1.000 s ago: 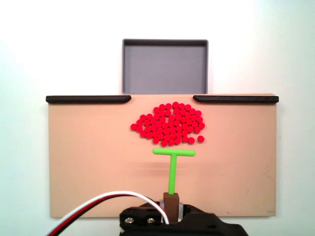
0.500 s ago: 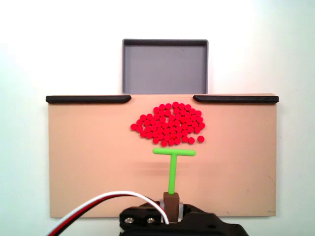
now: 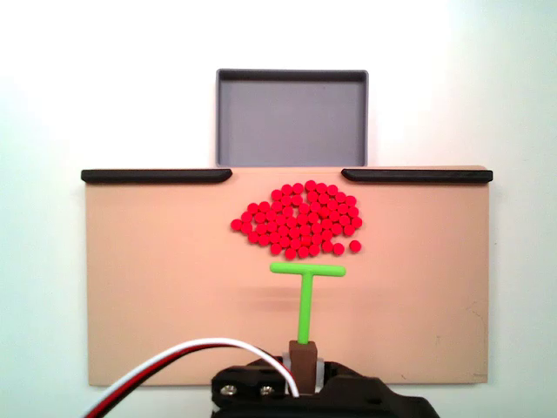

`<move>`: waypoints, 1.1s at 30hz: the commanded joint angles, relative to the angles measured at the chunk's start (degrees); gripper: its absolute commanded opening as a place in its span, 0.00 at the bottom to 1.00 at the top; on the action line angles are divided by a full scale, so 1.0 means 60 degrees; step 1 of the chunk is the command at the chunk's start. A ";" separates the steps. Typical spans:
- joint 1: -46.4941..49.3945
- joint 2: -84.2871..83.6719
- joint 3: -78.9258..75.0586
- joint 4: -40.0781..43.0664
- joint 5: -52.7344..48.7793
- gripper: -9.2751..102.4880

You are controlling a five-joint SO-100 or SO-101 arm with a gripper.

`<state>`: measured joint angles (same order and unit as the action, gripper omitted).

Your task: Gather the left side granules

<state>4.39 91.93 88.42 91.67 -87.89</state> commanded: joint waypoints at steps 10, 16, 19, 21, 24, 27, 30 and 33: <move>-0.0073 0.0190 -0.0205 -0.0029 0.0161 0.08; -0.0103 0.0146 -0.0205 -0.0029 0.0161 0.08; -0.0132 0.0132 -0.0205 -0.0029 0.0161 0.08; -0.0132 0.0117 -0.0205 -0.0029 0.0161 0.08; -0.0176 0.0088 -0.0205 -0.0044 0.0220 0.08; -0.0234 0.0088 -0.0220 -0.0044 0.0439 0.08; -0.0381 0.0103 -0.0220 -0.0044 0.1099 0.08; -0.0630 0.0176 -0.0220 -0.0044 0.2373 0.08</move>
<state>1.93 91.93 88.42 91.67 -79.37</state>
